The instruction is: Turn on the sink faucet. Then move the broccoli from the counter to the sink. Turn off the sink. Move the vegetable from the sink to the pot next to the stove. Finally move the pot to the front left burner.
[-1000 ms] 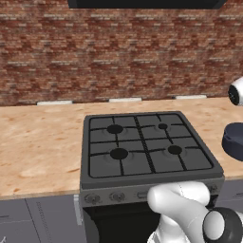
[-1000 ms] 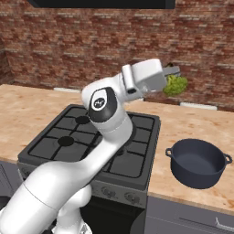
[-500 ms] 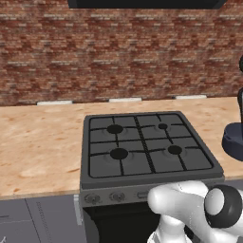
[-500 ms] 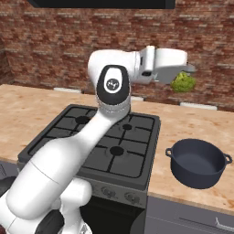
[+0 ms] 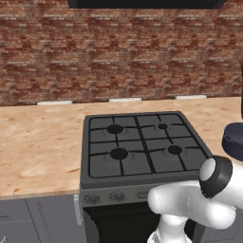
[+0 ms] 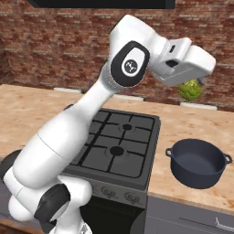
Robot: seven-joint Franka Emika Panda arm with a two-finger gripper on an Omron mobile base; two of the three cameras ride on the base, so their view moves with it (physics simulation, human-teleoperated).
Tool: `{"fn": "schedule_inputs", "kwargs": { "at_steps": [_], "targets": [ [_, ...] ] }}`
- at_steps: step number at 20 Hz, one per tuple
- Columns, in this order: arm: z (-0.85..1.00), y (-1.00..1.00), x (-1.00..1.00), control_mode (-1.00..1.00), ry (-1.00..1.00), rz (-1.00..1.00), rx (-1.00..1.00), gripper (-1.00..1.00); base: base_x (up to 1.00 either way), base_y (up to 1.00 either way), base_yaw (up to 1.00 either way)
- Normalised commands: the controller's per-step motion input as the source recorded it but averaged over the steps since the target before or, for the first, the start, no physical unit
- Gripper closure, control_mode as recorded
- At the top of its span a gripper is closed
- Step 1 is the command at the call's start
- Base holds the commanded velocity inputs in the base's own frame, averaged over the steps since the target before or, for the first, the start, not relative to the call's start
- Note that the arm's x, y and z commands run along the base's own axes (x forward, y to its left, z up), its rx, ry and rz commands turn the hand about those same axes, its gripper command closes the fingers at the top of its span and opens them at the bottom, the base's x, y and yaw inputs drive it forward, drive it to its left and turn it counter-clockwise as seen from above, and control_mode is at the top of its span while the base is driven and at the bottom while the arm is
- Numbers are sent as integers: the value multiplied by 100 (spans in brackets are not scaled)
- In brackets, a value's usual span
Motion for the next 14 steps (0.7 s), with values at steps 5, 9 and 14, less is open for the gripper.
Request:
{"fn": "schedule_inputs", "kwargs": {
  "at_steps": [5, 9, 14],
  "targets": [
    [-69, -13, 13, -100, 1, 0, 41, 100, 0, 0, 0],
    [-79, -1, 29, -100, 0, 0, 38, 100, 0, 0, 0],
    [-62, -1, 37, -100, 0, 0, 28, 100, 0, 0, 0]
  ]
}}
